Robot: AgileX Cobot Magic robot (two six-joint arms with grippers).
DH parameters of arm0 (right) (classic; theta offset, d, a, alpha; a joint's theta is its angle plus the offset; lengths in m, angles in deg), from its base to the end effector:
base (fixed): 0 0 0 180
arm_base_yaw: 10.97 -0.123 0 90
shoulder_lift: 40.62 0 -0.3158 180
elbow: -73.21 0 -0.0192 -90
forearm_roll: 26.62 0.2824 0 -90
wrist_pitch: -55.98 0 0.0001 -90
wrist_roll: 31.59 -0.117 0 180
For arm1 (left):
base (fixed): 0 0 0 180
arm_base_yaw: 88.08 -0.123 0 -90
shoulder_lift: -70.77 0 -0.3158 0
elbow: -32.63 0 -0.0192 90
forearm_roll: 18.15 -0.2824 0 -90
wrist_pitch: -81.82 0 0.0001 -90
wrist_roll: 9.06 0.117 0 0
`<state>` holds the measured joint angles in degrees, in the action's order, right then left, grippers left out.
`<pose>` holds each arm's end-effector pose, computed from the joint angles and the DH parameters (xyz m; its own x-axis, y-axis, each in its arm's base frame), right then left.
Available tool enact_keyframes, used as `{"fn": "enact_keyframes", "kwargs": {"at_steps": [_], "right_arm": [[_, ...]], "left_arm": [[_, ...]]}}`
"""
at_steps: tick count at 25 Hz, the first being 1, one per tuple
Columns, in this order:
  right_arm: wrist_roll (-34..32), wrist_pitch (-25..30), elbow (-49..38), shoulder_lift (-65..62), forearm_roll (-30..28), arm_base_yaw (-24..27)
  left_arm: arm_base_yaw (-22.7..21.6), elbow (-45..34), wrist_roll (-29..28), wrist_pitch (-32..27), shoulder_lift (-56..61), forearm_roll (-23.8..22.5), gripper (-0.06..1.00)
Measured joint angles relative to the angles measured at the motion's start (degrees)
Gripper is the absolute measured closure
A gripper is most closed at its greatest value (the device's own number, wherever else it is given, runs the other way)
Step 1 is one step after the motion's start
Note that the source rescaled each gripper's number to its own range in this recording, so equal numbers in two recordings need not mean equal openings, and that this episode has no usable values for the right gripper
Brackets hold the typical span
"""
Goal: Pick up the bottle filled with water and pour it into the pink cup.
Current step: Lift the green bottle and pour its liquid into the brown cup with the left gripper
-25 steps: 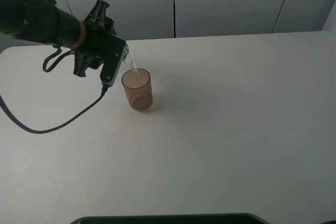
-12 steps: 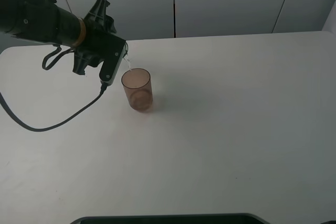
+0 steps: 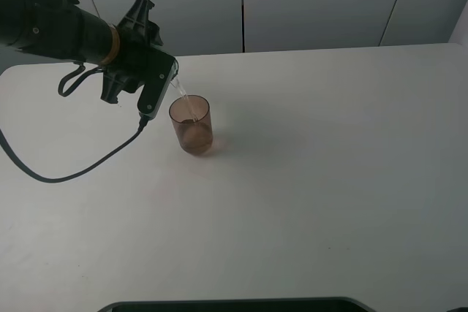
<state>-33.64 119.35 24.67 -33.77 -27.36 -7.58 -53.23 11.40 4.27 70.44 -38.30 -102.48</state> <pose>0.0104 -0.0020 0.2805 -0.4780 0.0583 -0.8764 0.0836 0.9963 0.0207 0.3554 -0.2193 0.1775 0.5070 0.8314 0.2273 0.4807 -0.4916 0.7261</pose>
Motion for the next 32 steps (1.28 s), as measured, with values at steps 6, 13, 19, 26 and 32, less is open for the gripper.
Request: {"fn": "enact_keyframes", "kwargs": {"at_steps": [6,13,19,26,32], "right_arm": [[0.0,0.0,0.0,0.0,0.0,0.0],[0.0,0.0,0.0,0.0,0.0,0.0],[0.0,0.0,0.0,0.0,0.0,0.0],[0.0,0.0,0.0,0.0,0.0,0.0],[0.0,0.0,0.0,0.0,0.0,0.0]], "left_arm": [[0.0,0.0,0.1,0.0,0.0,-0.63,0.94],[0.0,0.13,0.0,0.0,0.0,-2.03,0.94],[0.0,0.13,0.0,0.12,0.0,-2.13,0.94],[0.0,0.13,-2.66,1.05,0.0,-2.25,0.94],[0.0,0.13,-5.86,2.77,0.0,-1.91,0.94]]}}
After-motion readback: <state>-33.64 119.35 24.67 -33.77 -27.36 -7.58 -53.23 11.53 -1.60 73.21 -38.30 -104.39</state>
